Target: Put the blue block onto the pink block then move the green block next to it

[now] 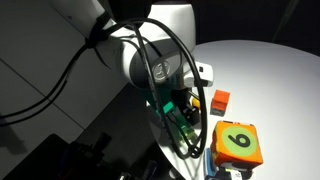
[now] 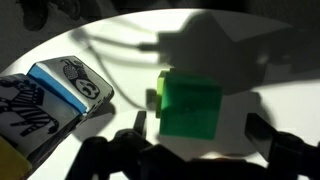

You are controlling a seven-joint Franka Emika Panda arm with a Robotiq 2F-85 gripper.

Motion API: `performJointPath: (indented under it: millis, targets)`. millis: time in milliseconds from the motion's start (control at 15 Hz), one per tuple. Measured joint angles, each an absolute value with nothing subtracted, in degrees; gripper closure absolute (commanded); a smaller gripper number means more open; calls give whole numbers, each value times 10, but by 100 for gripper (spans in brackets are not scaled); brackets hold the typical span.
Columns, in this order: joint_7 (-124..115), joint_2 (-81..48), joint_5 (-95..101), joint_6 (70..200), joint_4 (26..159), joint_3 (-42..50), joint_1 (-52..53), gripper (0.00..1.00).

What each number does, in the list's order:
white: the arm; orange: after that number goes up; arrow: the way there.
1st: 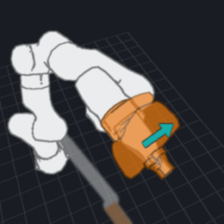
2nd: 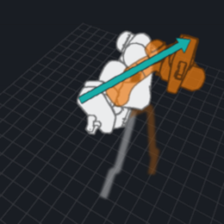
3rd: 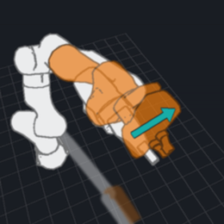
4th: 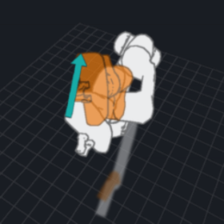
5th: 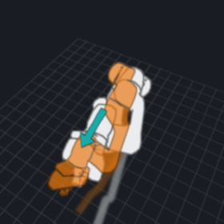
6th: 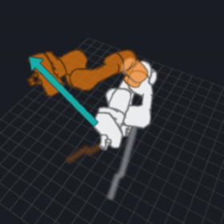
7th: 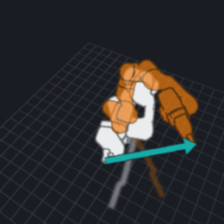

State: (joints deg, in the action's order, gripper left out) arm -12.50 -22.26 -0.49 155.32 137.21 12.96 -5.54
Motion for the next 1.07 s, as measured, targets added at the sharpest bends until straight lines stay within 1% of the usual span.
performJointPath:
  millis: [333, 1067]
  targets:
    - [-121, -223, -6, 1586, 1391, 129, -61, 0]
    - [-108, -233, -13, 1598, 1393, 124, -78, 0]
